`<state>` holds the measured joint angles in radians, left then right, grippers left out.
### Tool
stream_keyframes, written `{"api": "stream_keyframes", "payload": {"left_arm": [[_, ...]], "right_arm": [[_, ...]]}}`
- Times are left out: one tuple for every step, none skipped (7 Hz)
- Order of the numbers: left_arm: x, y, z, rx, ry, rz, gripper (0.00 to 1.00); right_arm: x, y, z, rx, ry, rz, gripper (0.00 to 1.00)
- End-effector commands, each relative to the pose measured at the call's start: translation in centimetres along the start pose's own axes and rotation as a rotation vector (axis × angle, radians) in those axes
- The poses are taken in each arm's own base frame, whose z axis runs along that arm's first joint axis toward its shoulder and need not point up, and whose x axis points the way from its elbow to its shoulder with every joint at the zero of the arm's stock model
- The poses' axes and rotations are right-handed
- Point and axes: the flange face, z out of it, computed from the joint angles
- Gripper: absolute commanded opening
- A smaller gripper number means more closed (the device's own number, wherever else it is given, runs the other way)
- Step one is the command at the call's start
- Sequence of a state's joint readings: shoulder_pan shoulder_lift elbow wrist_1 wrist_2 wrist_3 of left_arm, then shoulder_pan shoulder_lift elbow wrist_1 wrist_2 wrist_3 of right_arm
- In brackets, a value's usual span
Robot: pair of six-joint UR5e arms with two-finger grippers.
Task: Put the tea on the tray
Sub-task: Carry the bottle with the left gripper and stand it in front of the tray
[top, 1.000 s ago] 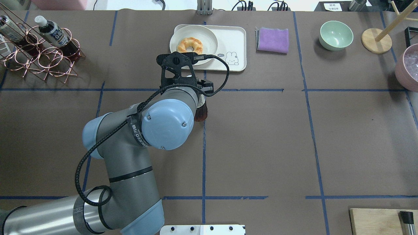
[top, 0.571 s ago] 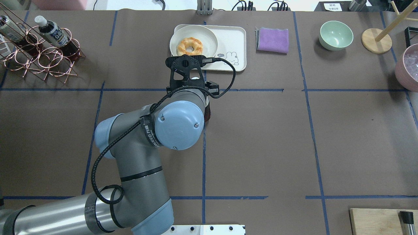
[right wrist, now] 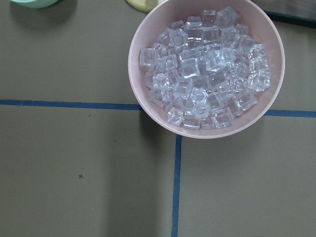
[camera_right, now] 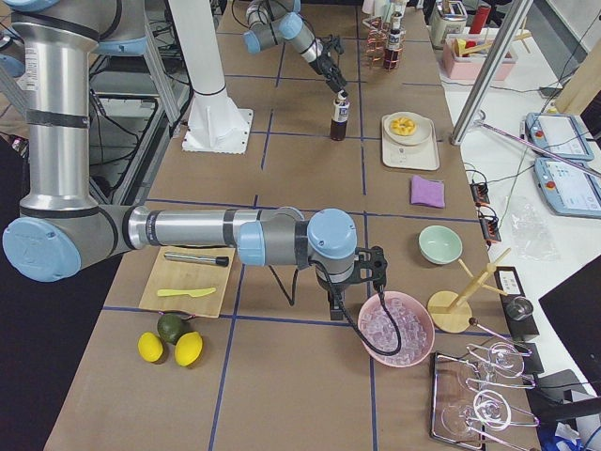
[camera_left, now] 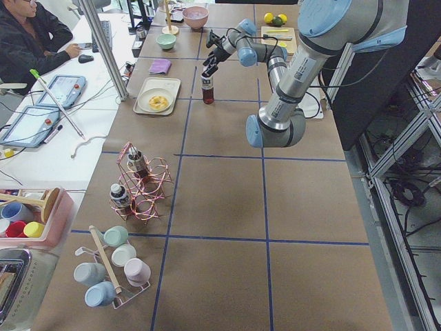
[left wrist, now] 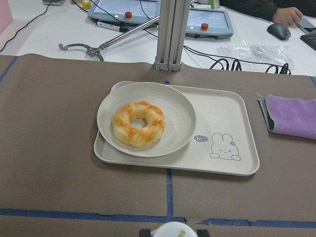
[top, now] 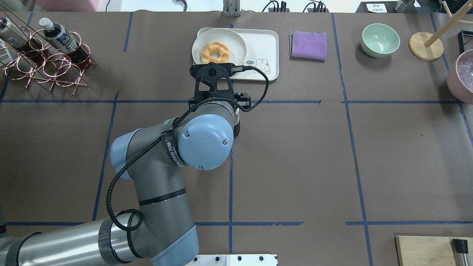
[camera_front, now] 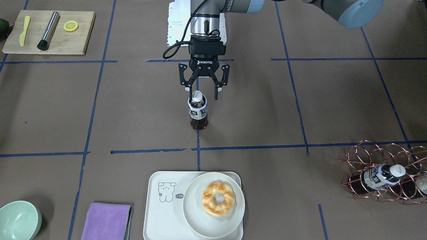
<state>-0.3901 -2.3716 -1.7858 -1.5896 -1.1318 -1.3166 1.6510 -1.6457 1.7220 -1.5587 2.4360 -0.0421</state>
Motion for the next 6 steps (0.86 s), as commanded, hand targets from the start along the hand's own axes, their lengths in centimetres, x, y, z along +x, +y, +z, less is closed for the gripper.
{"api": "stream_keyframes", "payload": {"left_arm": [[-0.8,-1.4,-2.9,0.005,0.043,-0.011,1.0],[-1.8,-1.7,-4.0,-0.02,0.055,0.006,1.0],[-3.9,-3.0,-5.4,-0.052,0.032,0.012,1.0],[-7.5,-3.4,-5.2,-0.081,0.009,0.006,1.0],[-12.1,-4.4,-3.9,-0.128,-0.035,0.019,1.0],[-16.3,-6.2,-4.5,-0.179,-0.036,0.081,1.0]], "right_arm": [[-1.7,-0.6,-1.2,0.026,-0.007,-0.033,1.0],[-4.1,-1.3,-1.4,0.028,-0.011,-0.069,1.0],[-9.6,-1.8,-1.7,0.032,-0.023,-0.039,1.0],[-15.2,-1.7,-1.8,0.028,-0.043,-0.019,1.0],[-20.7,-2.6,-2.2,0.039,-0.057,-0.009,1.0],[-27.0,-5.1,-2.6,0.059,-0.082,0.026,1.0]]}}
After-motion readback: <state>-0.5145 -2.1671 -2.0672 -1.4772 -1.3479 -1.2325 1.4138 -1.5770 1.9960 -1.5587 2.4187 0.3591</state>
